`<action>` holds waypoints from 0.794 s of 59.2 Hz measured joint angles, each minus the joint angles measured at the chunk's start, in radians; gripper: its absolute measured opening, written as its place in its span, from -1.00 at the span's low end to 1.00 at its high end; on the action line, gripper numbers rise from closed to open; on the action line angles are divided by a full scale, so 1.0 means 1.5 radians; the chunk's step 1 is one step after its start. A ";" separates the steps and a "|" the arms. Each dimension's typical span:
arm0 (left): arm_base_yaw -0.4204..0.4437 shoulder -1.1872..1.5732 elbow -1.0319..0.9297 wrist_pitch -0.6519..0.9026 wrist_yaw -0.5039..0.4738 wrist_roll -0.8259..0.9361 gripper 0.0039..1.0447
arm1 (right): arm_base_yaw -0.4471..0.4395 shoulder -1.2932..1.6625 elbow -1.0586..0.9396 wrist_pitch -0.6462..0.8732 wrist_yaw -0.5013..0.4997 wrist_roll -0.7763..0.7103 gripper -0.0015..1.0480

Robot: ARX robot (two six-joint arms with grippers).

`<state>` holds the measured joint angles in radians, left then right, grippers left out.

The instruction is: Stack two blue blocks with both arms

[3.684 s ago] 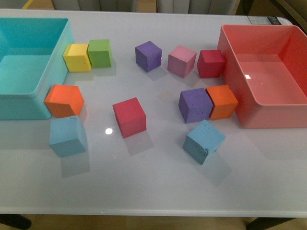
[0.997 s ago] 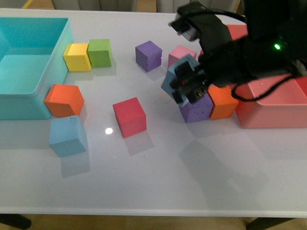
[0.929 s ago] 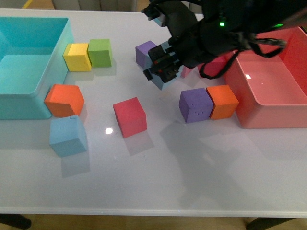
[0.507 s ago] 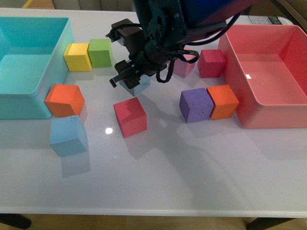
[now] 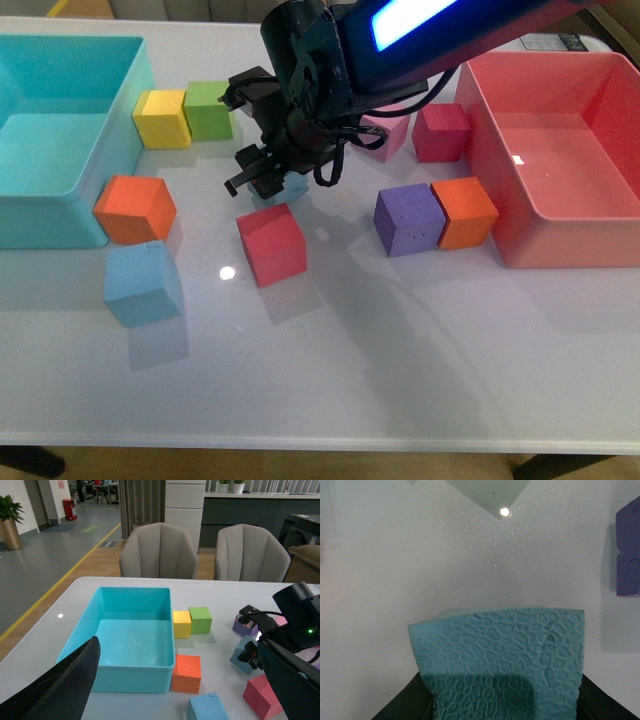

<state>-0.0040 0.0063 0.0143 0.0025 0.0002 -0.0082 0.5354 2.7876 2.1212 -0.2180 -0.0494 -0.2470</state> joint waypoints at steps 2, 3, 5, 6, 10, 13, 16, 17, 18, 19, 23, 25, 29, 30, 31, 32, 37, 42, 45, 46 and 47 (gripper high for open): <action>0.000 0.000 0.000 0.000 0.000 0.000 0.84 | -0.001 0.000 -0.001 0.005 0.000 0.000 0.14; 0.000 0.000 0.000 0.000 0.000 0.000 0.84 | -0.001 0.000 -0.002 0.006 0.000 0.000 0.17; 0.000 0.000 0.000 0.000 0.000 0.000 0.84 | -0.001 0.000 -0.005 0.010 -0.002 0.000 0.27; 0.000 0.000 0.000 0.000 0.000 0.000 0.84 | -0.002 0.000 -0.007 0.013 -0.001 0.001 0.35; 0.000 0.000 0.000 0.000 0.000 0.000 0.84 | -0.004 0.000 -0.016 0.021 -0.002 0.001 0.51; 0.000 0.000 0.000 0.000 0.000 0.000 0.84 | -0.006 -0.003 -0.029 0.031 -0.002 0.002 0.67; 0.000 0.000 0.000 0.000 0.000 0.000 0.84 | -0.008 -0.008 -0.041 0.040 -0.002 0.008 0.80; 0.000 0.000 0.000 0.000 0.000 0.000 0.84 | -0.009 -0.010 -0.045 0.042 -0.002 0.009 0.82; 0.000 0.000 0.000 0.000 0.000 0.000 0.84 | -0.009 -0.013 -0.052 0.048 -0.002 0.011 0.85; 0.000 0.000 0.000 0.000 0.000 0.000 0.84 | -0.010 -0.016 -0.056 0.051 -0.002 0.011 0.85; 0.000 0.000 0.000 0.000 0.000 0.000 0.84 | -0.013 -0.037 -0.083 0.070 -0.005 0.011 0.82; 0.000 0.000 0.000 0.000 0.000 0.000 0.84 | -0.014 -0.051 -0.098 0.081 -0.005 0.011 0.82; 0.000 0.000 0.000 0.000 0.000 0.000 0.84 | -0.015 -0.084 -0.133 0.110 -0.005 0.013 0.83; 0.000 0.000 0.000 0.000 0.000 0.000 0.84 | -0.015 -0.091 -0.140 0.115 -0.006 0.013 0.83; 0.000 0.000 0.000 0.000 0.000 0.000 0.84 | -0.016 -0.105 -0.156 0.128 -0.007 0.013 0.83; 0.000 0.000 0.000 0.000 0.000 0.000 0.84 | -0.016 -0.112 -0.164 0.134 -0.007 0.013 0.83; 0.000 0.000 0.000 0.000 0.000 0.000 0.84 | -0.018 -0.177 -0.232 0.188 -0.007 0.015 0.83; 0.000 0.000 0.000 0.000 0.000 0.000 0.84 | -0.021 -0.249 -0.311 0.247 -0.004 0.020 0.83; 0.000 0.000 0.000 0.000 0.000 0.000 0.84 | -0.023 -0.286 -0.352 0.277 -0.005 0.025 0.83; 0.000 0.000 0.000 0.000 0.000 0.000 0.84 | -0.024 -0.305 -0.374 0.292 -0.007 0.030 0.83; 0.000 0.000 0.000 0.000 0.000 0.000 0.84 | -0.024 -0.314 -0.386 0.300 -0.008 0.031 0.83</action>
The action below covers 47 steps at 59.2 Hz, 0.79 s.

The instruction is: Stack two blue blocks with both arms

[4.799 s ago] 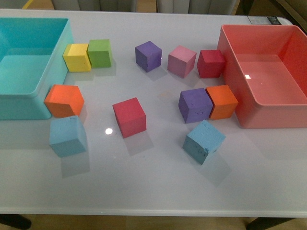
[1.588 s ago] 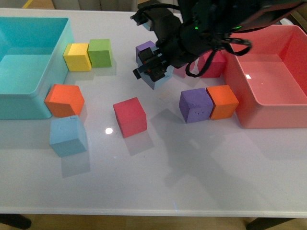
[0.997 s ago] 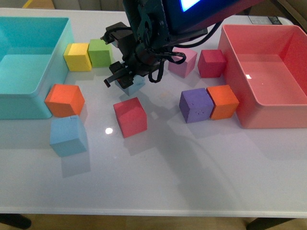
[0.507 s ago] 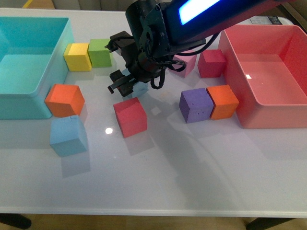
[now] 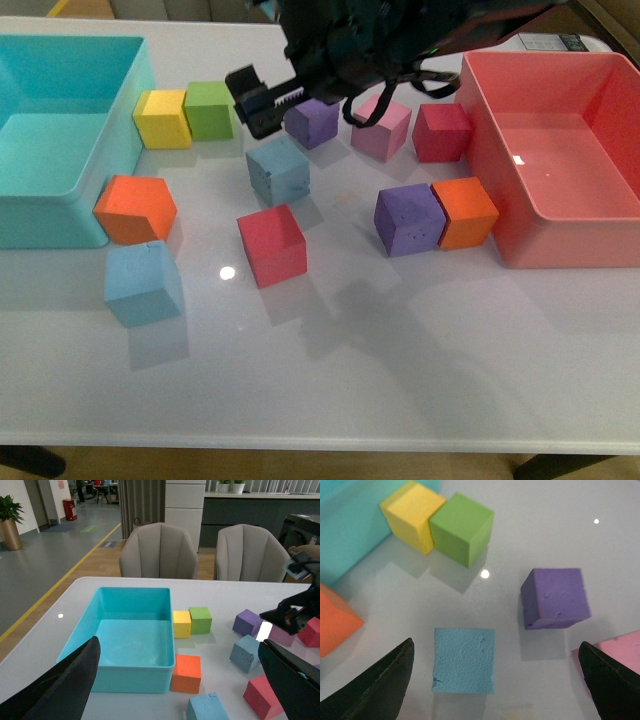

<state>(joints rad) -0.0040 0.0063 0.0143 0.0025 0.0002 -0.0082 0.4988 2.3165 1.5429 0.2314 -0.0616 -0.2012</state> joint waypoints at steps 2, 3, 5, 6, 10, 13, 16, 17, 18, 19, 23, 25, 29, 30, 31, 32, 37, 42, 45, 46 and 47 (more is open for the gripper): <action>0.000 0.000 0.000 0.000 0.000 0.000 0.84 | -0.003 -0.039 -0.047 0.030 0.000 0.003 0.83; 0.000 0.000 0.000 0.000 0.000 0.000 0.84 | -0.003 -0.049 -0.059 0.037 -0.001 0.005 0.83; 0.000 0.000 0.000 0.000 0.000 0.000 0.84 | -0.006 -0.080 -0.097 0.059 -0.001 0.009 0.83; 0.000 0.000 0.000 0.000 0.000 0.000 0.84 | -0.008 -0.100 -0.121 0.073 -0.004 0.016 0.83; 0.000 0.000 0.000 0.000 0.000 0.000 0.84 | -0.012 -0.178 -0.214 0.120 -0.006 0.022 0.83; 0.000 0.000 0.000 0.000 0.000 0.000 0.84 | -0.013 -0.235 -0.282 0.148 -0.005 0.031 0.83; 0.000 0.000 0.000 0.000 0.000 0.000 0.84 | -0.008 -0.286 -0.367 0.267 0.110 0.061 0.69; 0.000 0.000 0.000 0.000 0.000 0.000 0.84 | -0.007 -0.296 -0.385 0.295 0.136 0.066 0.66; 0.000 0.000 0.000 0.000 0.001 0.000 0.84 | -0.008 -0.318 -0.424 0.350 0.184 0.078 0.60; 0.000 0.000 0.000 0.000 0.000 0.000 0.84 | -0.012 -0.354 -0.484 0.423 0.239 0.090 0.50; 0.000 0.000 0.000 0.000 0.000 0.000 0.84 | -0.041 -0.440 -0.612 0.538 0.303 0.108 0.26; 0.000 0.000 0.000 0.000 -0.001 0.000 0.84 | -0.058 -0.473 -0.653 0.563 0.304 0.113 0.16; 0.000 0.000 0.000 0.000 -0.002 0.000 0.84 | -0.089 -0.531 -0.728 0.578 0.289 0.122 -0.07; 0.000 0.000 0.000 0.000 -0.002 0.000 0.84 | -0.093 -0.538 -0.737 0.578 0.286 0.123 -0.10; 0.000 0.000 0.000 0.000 0.000 0.000 0.84 | -0.098 -0.549 -0.754 0.578 0.276 0.124 -0.17; 0.000 0.000 0.000 0.000 0.000 0.000 0.84 | -0.104 -0.559 -0.769 0.578 0.268 0.124 -0.24; 0.000 0.000 0.000 0.000 0.000 0.000 0.84 | -0.136 -0.583 -0.835 0.610 0.236 0.125 -0.58; 0.000 0.000 0.000 0.000 0.000 0.000 0.84 | -0.162 -0.627 -0.884 0.603 0.205 0.127 -0.91; 0.000 0.000 0.000 0.000 0.000 0.000 0.84 | -0.174 -0.657 -0.901 0.593 0.190 0.127 -0.96; 0.000 0.000 0.000 0.000 0.000 0.000 0.84 | -0.178 -0.668 -0.907 0.589 0.184 0.127 -0.96; 0.000 0.000 0.000 0.000 0.000 0.000 0.84 | -0.181 -0.674 -0.910 0.586 0.182 0.127 -0.96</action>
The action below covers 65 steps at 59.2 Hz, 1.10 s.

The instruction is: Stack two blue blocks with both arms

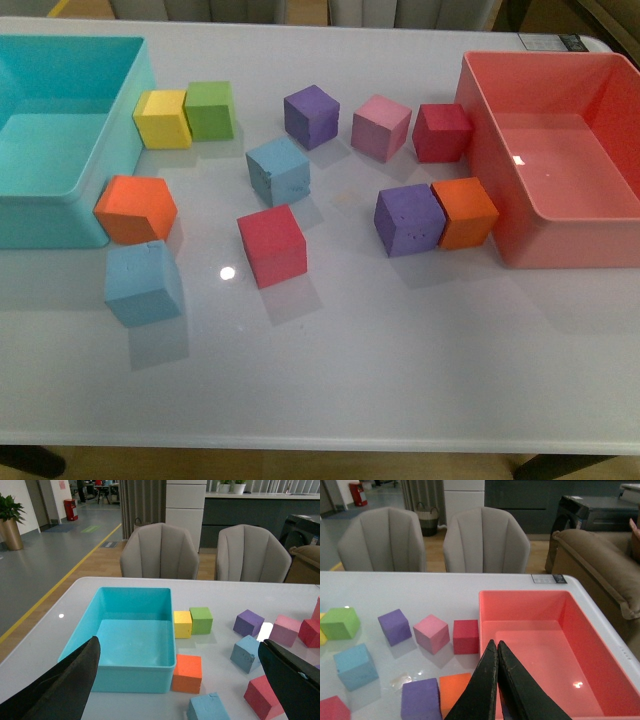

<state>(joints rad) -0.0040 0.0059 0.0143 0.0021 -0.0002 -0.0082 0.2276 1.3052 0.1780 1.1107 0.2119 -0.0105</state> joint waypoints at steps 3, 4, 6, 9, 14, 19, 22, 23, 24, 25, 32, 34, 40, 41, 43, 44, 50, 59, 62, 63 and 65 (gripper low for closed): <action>0.000 0.000 0.000 0.000 0.000 0.000 0.84 | -0.018 -0.042 -0.020 -0.020 -0.013 0.000 -0.96; 0.000 0.000 0.000 0.000 0.000 0.000 0.84 | -0.023 -0.053 -0.026 -0.026 -0.016 0.000 -0.96; 0.000 0.000 0.000 0.000 0.000 0.000 0.84 | -0.032 -0.076 -0.036 -0.039 -0.023 0.000 -0.96; 0.000 0.000 0.000 0.000 0.000 0.000 0.84 | -0.042 -0.104 -0.049 -0.057 -0.033 0.001 -0.96; 0.000 0.000 0.000 0.000 0.000 0.000 0.84 | -0.057 -0.155 -0.066 -0.091 -0.050 0.000 -0.96; 0.000 0.000 0.000 0.000 0.000 0.000 0.84 | -0.070 -0.206 -0.078 -0.128 -0.064 0.001 -0.96; 0.000 0.000 0.000 0.000 0.000 0.000 0.84 | -0.077 -0.234 -0.085 -0.149 -0.071 0.001 -0.96; 0.000 0.000 0.000 0.000 0.000 0.000 0.84 | -0.079 -0.245 -0.087 -0.158 -0.073 0.001 -0.96; 0.000 0.000 0.000 0.000 0.000 0.000 0.84 | -0.080 -0.251 -0.089 -0.162 -0.074 0.001 -0.96; 0.000 0.000 0.000 0.000 0.000 0.000 0.84 | -0.083 -0.262 -0.091 -0.171 -0.076 0.001 -0.96; 0.000 0.000 0.000 0.000 0.000 0.000 0.84 | -0.139 -0.352 -0.106 -0.246 -0.136 0.001 -0.96; 0.000 0.000 0.000 0.000 0.000 0.000 0.84 | -0.146 -0.367 -0.107 -0.260 -0.136 0.001 -0.96; 0.000 0.000 0.000 0.000 0.000 0.000 0.84 | -0.149 -0.423 -0.108 -0.307 -0.142 0.002 -0.96; 0.000 0.000 0.000 0.000 0.000 0.000 0.84 | -0.149 -0.433 -0.108 -0.316 -0.141 0.002 -0.96; 0.000 0.000 0.000 0.000 0.000 0.000 0.84 | -0.149 -0.446 -0.108 -0.328 -0.141 0.002 -0.96; 0.000 0.000 0.000 0.000 0.000 0.000 0.84 | -0.149 -0.455 -0.108 -0.337 -0.141 0.002 -0.96; 0.000 0.000 0.000 0.000 0.000 0.000 0.84 | -0.150 -0.502 -0.108 -0.378 -0.141 0.002 -0.96; 0.000 0.000 0.000 0.000 0.000 0.000 0.84 | -0.150 -0.563 -0.108 -0.437 -0.141 0.002 -0.96; 0.000 0.000 0.000 0.000 0.000 0.000 0.84 | -0.150 -0.581 -0.108 -0.453 -0.141 0.002 -0.96; 0.000 0.000 0.000 0.000 0.000 0.000 0.84 | -0.150 -0.588 -0.108 -0.460 -0.141 0.002 -0.96; 0.000 0.000 0.000 0.000 0.000 0.000 0.84 | -0.150 -0.601 -0.108 -0.473 -0.141 0.002 -0.96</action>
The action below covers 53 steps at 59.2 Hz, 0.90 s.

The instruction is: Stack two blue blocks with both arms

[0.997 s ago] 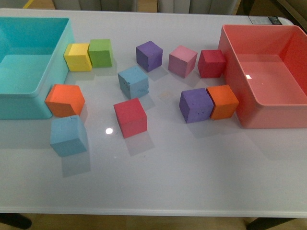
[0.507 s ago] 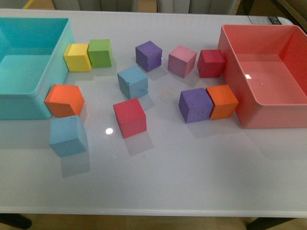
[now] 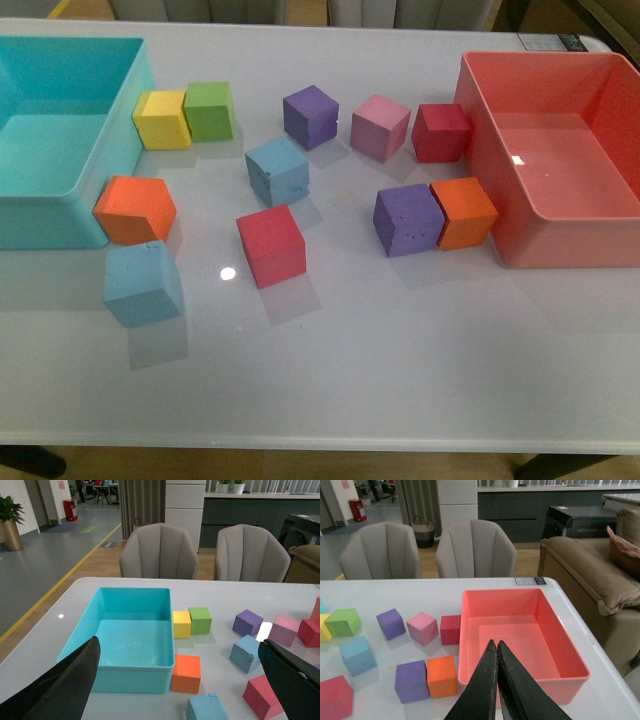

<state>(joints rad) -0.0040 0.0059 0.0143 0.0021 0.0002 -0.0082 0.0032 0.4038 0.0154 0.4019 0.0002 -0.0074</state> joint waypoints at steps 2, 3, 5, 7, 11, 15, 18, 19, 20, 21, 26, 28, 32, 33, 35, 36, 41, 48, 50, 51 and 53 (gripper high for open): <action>0.000 0.000 0.000 0.000 0.000 0.000 0.84 | 0.000 -0.012 0.000 -0.012 0.000 0.000 -0.96; 0.000 0.000 0.000 0.000 0.000 0.000 0.84 | 0.000 -0.017 0.000 -0.016 0.000 0.000 -0.96; 0.000 0.000 0.000 0.000 0.000 0.000 0.84 | 0.000 -0.030 0.000 -0.029 0.000 0.000 -0.96; 0.000 0.000 0.000 0.000 0.000 0.000 0.84 | 0.000 -0.039 0.000 -0.036 0.000 0.000 -0.96; 0.000 0.000 0.000 0.000 0.000 0.000 0.84 | 0.000 -0.057 0.000 -0.056 0.000 0.000 -0.96; 0.000 0.000 0.000 0.000 0.000 0.000 0.84 | 0.000 -0.077 0.000 -0.075 0.000 0.000 -0.96; 0.000 0.000 0.000 0.000 0.000 0.000 0.84 | 0.000 -0.088 0.000 -0.086 0.000 0.000 -0.96; 0.000 0.000 0.000 0.000 0.000 0.000 0.84 | 0.000 -0.092 0.000 -0.091 0.000 0.000 -0.96; 0.000 0.000 0.000 0.000 0.000 0.000 0.84 | 0.000 -0.094 0.000 -0.093 0.000 0.000 -0.96; 0.000 0.000 0.000 0.000 0.000 0.000 0.84 | 0.000 -0.099 0.000 -0.097 0.000 0.000 -0.96; 0.000 0.000 0.000 0.000 0.000 0.000 0.84 | 0.000 -0.116 0.000 -0.114 0.000 0.000 -0.96; 0.000 0.000 0.000 0.000 0.000 0.000 0.84 | 0.000 -0.124 0.000 -0.122 0.000 0.000 -0.96; 0.000 0.000 0.000 0.000 0.000 0.000 0.84 | 0.000 -0.137 0.000 -0.135 0.000 0.000 -0.96; 0.000 0.000 0.000 0.000 0.000 0.000 0.84 | 0.000 -0.140 0.000 -0.139 0.000 0.000 -0.96; 0.000 0.000 0.000 0.000 0.000 0.000 0.84 | 0.000 -0.145 0.000 -0.143 0.000 0.000 -0.96; 0.000 0.000 0.000 0.000 0.000 0.000 0.84 | 0.000 -0.148 0.000 -0.146 0.000 0.000 -0.96; 0.000 0.000 0.000 0.000 0.000 0.000 0.84 | 0.000 -0.208 0.000 -0.228 -0.001 0.000 -0.96; 0.000 0.000 0.000 0.000 0.000 0.000 0.84 | 0.000 -0.263 0.000 -0.265 0.000 0.000 -0.96; 0.000 0.000 0.000 0.000 0.000 0.000 0.84 | 0.000 -0.263 0.000 -0.266 0.001 0.000 -0.96; 0.000 0.000 0.000 0.000 0.000 0.000 0.84 | 0.000 -0.263 0.000 -0.266 0.001 0.000 -0.96; 0.000 0.000 0.000 0.000 0.000 0.000 0.84 | 0.000 -0.264 0.000 -0.266 0.000 0.000 -0.96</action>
<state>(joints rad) -0.0040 0.0059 0.0143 0.0021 0.0002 -0.0078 0.0032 0.0078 0.0158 0.0029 0.0006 -0.0071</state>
